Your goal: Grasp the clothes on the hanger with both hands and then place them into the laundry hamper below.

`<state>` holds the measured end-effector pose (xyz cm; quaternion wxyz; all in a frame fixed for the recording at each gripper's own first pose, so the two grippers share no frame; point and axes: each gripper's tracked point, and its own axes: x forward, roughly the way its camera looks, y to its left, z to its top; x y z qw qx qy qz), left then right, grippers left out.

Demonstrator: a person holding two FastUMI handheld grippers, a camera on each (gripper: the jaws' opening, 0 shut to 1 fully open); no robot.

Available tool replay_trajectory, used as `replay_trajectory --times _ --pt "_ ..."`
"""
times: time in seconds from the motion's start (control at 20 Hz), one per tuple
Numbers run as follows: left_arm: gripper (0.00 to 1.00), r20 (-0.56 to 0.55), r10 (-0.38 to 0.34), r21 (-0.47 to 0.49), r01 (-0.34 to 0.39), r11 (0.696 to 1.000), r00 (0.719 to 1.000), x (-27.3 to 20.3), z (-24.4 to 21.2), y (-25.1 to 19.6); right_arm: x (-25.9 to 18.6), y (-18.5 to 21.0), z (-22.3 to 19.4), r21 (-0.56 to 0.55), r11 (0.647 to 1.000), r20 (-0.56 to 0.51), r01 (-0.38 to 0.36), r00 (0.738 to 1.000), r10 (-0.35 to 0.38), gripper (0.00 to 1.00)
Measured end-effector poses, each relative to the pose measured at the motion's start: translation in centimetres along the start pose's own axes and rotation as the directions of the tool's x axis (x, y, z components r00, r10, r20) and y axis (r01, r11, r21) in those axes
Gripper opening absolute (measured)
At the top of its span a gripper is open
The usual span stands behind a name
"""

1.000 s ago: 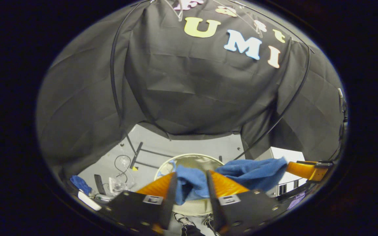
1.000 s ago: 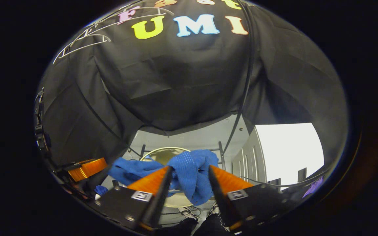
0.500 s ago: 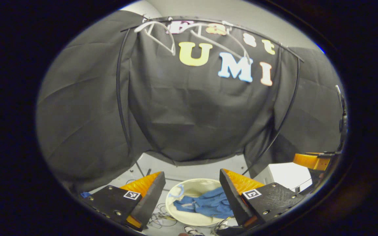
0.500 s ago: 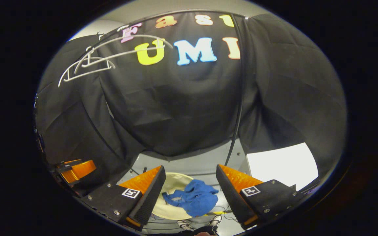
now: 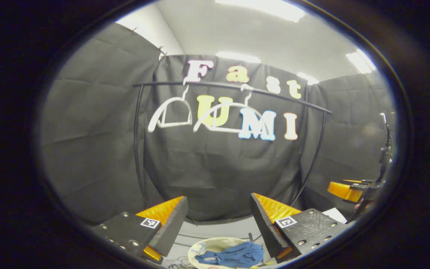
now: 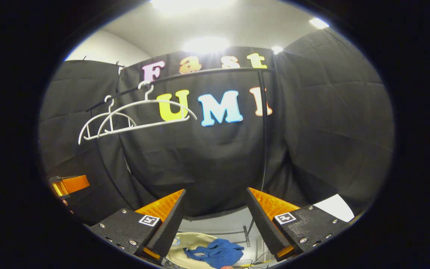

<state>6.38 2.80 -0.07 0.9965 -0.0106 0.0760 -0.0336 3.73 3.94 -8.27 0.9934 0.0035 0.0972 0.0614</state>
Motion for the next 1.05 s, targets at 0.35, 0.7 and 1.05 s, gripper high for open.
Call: replay_trajectory --times 0.35,0.7,1.05 --pt "0.96 0.161 -0.050 0.003 0.050 0.999 0.986 0.1 10.5 -0.5 -3.0 -1.0 8.6 -0.015 0.997 0.183 0.072 0.981 -0.068 0.96" --pt "0.91 0.224 0.021 0.062 -0.036 0.997 0.974 -1.2 11.4 2.5 -5.0 -3.1 9.9 -0.033 0.988 0.229 0.148 0.964 -0.137 0.92" --pt "1.00 0.269 0.086 0.014 -0.093 0.996 0.959 -2.7 10.1 4.2 -5.5 -3.3 9.0 -0.062 0.987 0.217 0.149 0.967 -0.133 0.92"
